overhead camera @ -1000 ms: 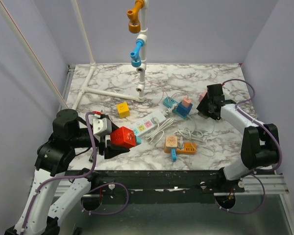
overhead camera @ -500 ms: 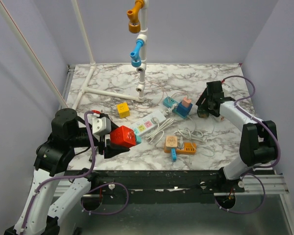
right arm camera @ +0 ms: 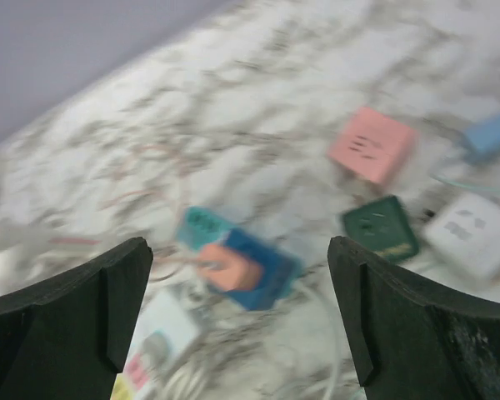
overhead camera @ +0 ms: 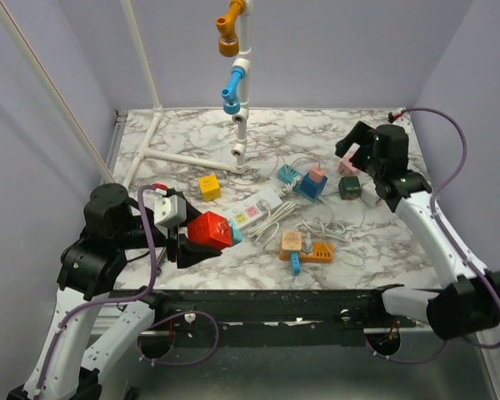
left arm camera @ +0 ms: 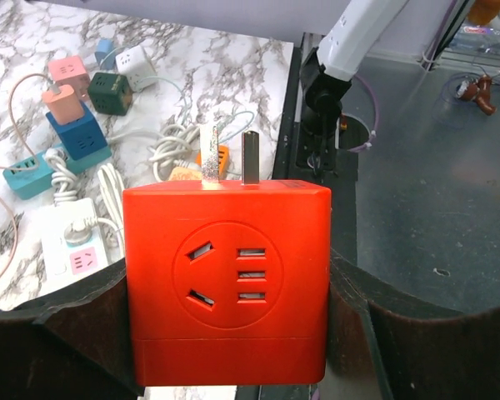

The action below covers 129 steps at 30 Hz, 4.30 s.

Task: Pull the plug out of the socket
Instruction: Place the plug at the center of the board, then remove the plug from the socket, then place the plug at the center of the board.

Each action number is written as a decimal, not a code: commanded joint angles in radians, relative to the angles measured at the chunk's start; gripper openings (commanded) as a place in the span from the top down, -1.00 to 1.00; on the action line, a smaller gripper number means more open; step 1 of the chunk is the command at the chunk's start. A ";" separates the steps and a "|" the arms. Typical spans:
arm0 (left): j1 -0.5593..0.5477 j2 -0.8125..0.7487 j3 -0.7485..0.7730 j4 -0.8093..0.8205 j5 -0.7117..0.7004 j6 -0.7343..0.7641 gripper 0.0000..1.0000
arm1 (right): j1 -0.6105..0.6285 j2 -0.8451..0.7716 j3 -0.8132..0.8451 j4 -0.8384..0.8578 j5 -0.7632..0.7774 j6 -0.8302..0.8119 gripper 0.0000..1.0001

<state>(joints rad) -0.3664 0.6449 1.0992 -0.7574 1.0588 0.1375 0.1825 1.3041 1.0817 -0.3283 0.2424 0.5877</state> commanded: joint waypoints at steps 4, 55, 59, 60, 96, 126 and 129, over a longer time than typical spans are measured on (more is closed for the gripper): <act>0.005 0.006 0.004 0.145 0.116 -0.101 1.00 | 0.124 -0.287 -0.071 0.291 -0.641 -0.184 -0.96; 0.033 0.056 -0.015 0.298 0.244 -0.270 1.00 | 0.823 -0.134 0.130 0.213 -0.917 -0.481 -0.78; 0.034 0.064 -0.008 0.290 0.227 -0.257 1.00 | 0.854 -0.103 0.151 0.191 -0.865 -0.485 -0.69; 0.033 0.067 -0.006 0.290 0.224 -0.256 1.00 | 0.864 -0.095 0.152 0.184 -0.852 -0.490 -0.67; 0.074 0.064 0.078 0.221 0.173 -0.158 1.00 | 0.939 -0.278 -0.118 0.124 -0.534 -0.499 0.99; 0.266 0.656 0.077 -0.038 -0.665 0.106 1.00 | 0.063 -0.222 -0.146 -0.237 -0.002 -0.028 0.99; 0.274 0.729 0.085 0.005 -0.705 0.118 1.00 | 0.002 -0.227 -0.198 -0.219 0.006 0.010 0.99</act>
<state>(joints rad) -0.1074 1.3159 1.1522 -0.8066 0.4583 0.2180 0.2493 1.0973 0.9405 -0.5217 0.1612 0.5312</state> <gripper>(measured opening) 0.622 0.376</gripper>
